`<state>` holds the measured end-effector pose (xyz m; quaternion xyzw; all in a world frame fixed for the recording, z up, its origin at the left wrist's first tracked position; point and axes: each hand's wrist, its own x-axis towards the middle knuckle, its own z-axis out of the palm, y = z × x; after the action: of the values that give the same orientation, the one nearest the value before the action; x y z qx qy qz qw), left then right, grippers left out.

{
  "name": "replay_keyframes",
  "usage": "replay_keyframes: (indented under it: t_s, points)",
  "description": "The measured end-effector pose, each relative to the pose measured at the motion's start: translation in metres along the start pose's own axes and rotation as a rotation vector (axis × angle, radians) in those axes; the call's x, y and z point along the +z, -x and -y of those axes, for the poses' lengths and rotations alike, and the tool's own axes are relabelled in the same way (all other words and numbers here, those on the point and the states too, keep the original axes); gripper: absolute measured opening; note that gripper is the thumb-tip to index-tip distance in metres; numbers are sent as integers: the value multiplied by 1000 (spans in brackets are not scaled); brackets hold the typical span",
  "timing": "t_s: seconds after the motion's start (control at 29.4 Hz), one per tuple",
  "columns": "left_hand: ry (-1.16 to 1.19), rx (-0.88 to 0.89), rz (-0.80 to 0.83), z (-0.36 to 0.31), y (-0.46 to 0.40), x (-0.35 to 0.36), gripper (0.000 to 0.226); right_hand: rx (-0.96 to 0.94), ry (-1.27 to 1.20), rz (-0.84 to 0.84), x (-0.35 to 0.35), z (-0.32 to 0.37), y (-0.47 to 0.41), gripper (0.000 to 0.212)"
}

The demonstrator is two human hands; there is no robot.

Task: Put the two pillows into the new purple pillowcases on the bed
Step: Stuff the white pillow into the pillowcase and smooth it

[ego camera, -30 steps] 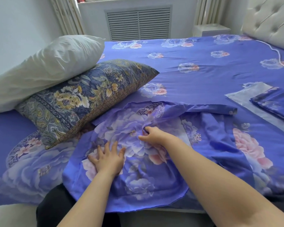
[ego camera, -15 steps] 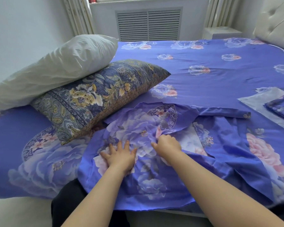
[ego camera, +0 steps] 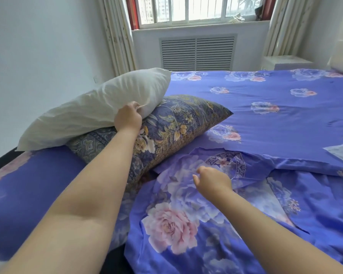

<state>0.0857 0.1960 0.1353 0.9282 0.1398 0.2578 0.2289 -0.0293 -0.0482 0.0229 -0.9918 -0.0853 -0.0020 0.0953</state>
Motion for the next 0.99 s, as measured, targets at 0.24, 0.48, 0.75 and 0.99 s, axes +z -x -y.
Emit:
replay_keyframes:
  t_s: [0.24,0.48,0.75,0.99]
  points:
    - [849,-448,-245,27,151,-6,50,-485,-179,-639,-79,92,-49,33]
    - [775,-675,-128,78,178,3,96,57,-240,-55,-145,101,-123,83]
    - [1121,-385,-49,-19,147,-26,64,-120,-618,-762,-110,37,-13,40]
    - [1112,-9,203,-191,193,-2,48,192,-927,-1067,-95,-68,123,41]
